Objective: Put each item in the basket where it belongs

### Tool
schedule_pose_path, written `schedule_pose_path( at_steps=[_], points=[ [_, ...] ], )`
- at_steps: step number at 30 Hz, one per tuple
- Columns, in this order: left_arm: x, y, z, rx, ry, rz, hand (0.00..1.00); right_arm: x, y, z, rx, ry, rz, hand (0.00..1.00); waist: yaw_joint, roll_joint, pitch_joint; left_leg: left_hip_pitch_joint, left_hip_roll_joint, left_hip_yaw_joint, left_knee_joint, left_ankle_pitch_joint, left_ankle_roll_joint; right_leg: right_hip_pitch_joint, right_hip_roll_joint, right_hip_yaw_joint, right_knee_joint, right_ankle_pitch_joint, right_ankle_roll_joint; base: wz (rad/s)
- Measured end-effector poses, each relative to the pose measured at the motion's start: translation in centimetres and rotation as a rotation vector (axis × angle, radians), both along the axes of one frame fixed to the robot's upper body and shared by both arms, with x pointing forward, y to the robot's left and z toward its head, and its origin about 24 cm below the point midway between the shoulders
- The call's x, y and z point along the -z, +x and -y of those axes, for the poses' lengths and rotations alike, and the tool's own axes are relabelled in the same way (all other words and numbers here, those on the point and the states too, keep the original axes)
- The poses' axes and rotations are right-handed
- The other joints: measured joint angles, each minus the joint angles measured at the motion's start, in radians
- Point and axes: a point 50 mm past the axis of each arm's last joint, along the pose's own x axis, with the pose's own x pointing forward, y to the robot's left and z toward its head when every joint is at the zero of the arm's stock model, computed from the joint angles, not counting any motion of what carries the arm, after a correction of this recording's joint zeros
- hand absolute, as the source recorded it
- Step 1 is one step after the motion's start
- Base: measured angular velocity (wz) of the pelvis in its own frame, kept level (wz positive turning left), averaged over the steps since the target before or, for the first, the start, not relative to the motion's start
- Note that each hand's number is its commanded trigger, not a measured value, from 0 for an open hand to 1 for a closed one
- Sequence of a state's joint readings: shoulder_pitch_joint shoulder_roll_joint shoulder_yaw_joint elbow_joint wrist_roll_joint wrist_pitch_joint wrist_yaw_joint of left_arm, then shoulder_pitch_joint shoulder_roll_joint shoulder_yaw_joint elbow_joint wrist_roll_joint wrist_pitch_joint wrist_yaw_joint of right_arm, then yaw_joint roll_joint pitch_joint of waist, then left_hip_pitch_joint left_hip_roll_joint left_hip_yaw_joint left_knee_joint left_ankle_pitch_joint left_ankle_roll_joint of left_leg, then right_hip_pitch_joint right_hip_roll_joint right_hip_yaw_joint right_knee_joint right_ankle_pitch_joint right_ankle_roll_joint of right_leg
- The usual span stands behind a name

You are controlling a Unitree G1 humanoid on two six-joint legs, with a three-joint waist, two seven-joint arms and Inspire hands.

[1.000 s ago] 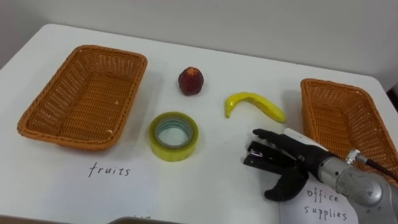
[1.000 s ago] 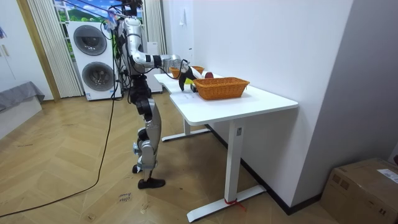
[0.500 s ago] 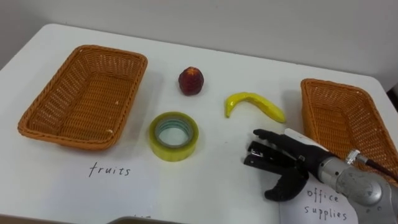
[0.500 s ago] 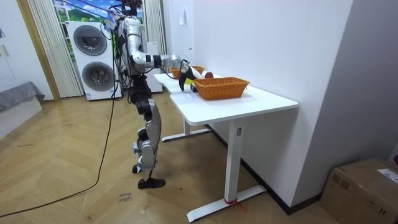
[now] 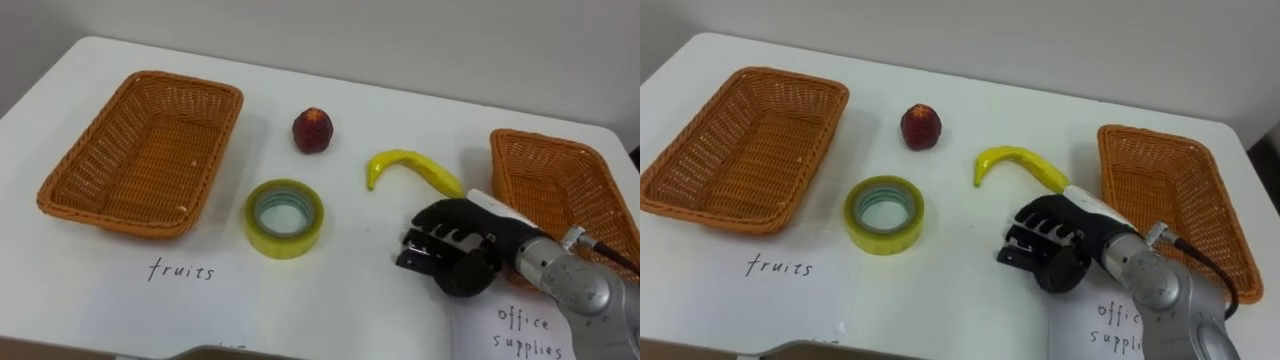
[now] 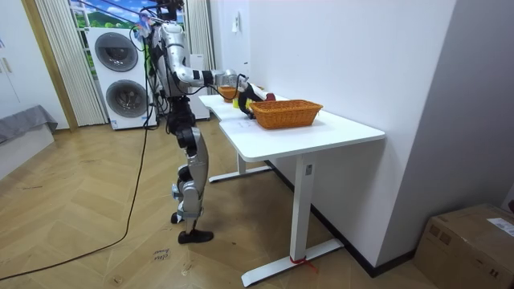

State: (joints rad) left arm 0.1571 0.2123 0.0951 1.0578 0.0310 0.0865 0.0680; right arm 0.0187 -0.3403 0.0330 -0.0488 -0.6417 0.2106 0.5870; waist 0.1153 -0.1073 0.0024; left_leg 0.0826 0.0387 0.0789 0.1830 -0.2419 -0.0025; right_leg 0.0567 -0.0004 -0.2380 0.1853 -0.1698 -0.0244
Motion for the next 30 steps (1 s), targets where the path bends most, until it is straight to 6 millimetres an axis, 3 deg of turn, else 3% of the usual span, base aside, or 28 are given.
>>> schedule_pose_path(
  at_steps=[30],
  points=[
    [-0.23,0.88,0.03,0.006,0.017,0.037,0.00,0.03,-0.04,-1.08,-0.017,-0.017,0.032,1.00,0.002,-0.002,-0.0016,-0.002,-0.001,0.005,0.001,0.001,-0.001,-0.005,0.000,0.005,0.003,0.000,0.000,-0.01]
  ],
)
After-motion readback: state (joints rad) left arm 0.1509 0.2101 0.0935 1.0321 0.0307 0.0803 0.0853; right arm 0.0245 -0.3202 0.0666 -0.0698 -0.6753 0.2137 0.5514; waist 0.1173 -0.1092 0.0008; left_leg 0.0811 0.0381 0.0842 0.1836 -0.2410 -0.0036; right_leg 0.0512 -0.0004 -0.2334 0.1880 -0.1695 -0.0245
